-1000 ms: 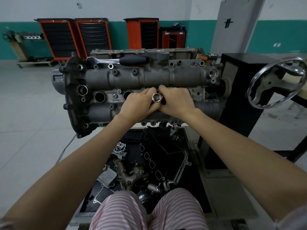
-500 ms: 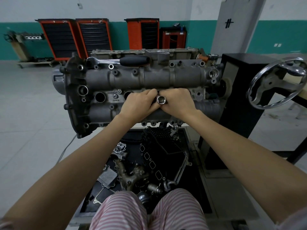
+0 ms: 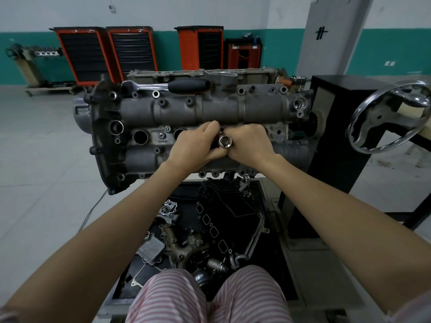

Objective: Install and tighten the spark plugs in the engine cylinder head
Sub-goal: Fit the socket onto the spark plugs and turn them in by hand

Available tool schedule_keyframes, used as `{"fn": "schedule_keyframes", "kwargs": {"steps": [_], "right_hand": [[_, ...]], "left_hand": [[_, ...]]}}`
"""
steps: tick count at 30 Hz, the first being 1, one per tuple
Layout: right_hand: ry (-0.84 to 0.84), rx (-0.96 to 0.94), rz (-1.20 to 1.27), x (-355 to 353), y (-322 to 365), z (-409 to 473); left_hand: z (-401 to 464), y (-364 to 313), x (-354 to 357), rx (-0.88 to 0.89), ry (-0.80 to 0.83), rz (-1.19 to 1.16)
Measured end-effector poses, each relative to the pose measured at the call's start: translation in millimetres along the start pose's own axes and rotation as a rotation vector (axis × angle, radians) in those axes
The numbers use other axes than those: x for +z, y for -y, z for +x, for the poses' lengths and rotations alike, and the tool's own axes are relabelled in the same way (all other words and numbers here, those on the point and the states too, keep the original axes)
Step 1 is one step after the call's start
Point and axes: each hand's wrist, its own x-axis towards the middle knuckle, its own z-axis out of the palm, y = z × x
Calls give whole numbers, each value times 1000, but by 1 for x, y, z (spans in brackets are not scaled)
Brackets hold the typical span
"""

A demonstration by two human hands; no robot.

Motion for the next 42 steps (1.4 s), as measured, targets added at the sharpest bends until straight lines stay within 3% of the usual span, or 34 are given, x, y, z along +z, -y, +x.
{"fn": "schedule_keyframes", "kwargs": {"steps": [4, 10, 16, 21, 26, 34, 42], "right_hand": [[-24, 27, 40, 3, -2, -1], [54, 19, -22, 6, -4, 0], [-62, -14, -8, 0, 0, -1], [-27, 26, 47, 3, -1, -1], [17, 53, -5, 7, -2, 0], [-24, 20, 4, 2, 0, -1], [50, 32, 12, 3, -1, -1]], "left_hand": [[-1, 2, 1, 43, -9, 50], [0, -5, -5, 15, -31, -99], [0, -5, -5, 4, -23, -47], [-1, 0, -1, 35, -3, 28], [0, -4, -4, -7, 7, -74], [0, -4, -3, 19, -8, -36], [-1, -1, 0, -3, -12, -43]]}}
